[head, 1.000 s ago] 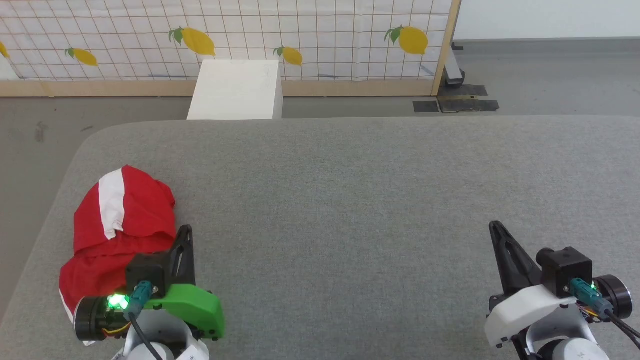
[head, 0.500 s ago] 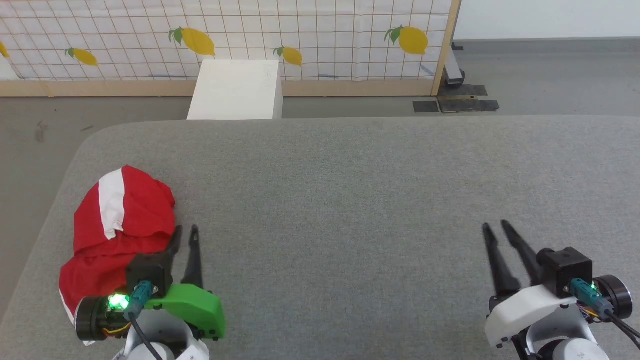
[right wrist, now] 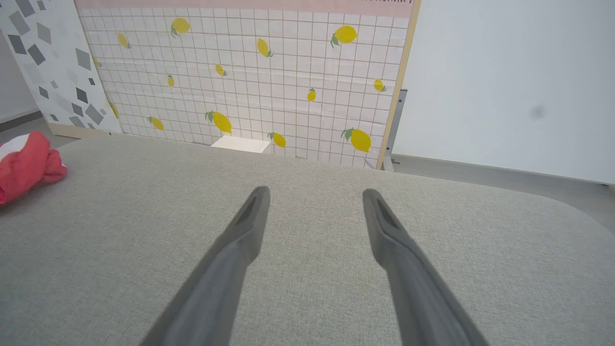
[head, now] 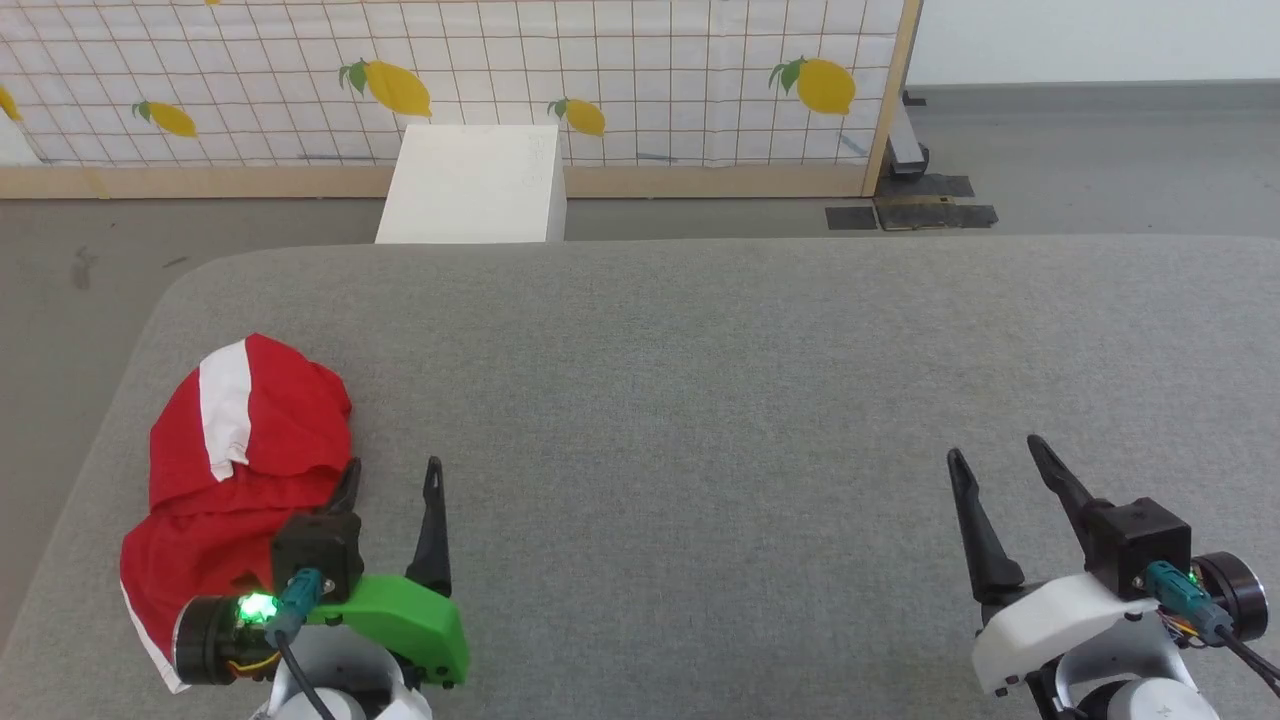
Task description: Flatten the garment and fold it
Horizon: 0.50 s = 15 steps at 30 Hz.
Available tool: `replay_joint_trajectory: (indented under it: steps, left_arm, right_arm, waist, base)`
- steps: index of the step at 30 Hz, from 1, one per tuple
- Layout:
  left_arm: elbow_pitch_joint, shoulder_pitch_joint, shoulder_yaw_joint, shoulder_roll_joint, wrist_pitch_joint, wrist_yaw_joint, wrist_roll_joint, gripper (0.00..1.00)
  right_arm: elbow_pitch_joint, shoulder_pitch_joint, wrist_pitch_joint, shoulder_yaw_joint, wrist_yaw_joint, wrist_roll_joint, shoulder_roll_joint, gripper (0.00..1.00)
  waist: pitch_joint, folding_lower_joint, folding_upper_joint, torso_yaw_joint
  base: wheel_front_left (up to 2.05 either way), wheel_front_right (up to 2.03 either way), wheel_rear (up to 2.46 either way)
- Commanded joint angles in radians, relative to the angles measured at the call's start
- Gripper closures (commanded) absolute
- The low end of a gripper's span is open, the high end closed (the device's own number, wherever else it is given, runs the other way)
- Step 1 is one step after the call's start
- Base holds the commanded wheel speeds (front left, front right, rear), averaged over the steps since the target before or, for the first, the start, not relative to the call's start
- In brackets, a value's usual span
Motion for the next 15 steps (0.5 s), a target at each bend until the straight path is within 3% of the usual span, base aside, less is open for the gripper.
replay_joint_trajectory:
  steps: [1,15]
  left_arm:
    - [0.008,-0.015,-0.006,-0.001,-0.009,0.009,-0.013,0.00]
    - [0.036,-0.024,-0.024,0.000,-0.038,0.018,-0.035,0.00]
  right_arm:
    - [0.005,0.003,-0.010,-0.002,0.000,0.004,0.000,0.00]
    - [0.018,0.003,-0.039,-0.002,0.000,0.008,0.001,0.00]
  waist:
    - [0.000,0.0000,0.0000,0.000]
    - [-0.004,0.0000,0.0000,0.002]
  base:
    - [0.00,0.00,0.00]
    - [0.00,0.00,0.00]
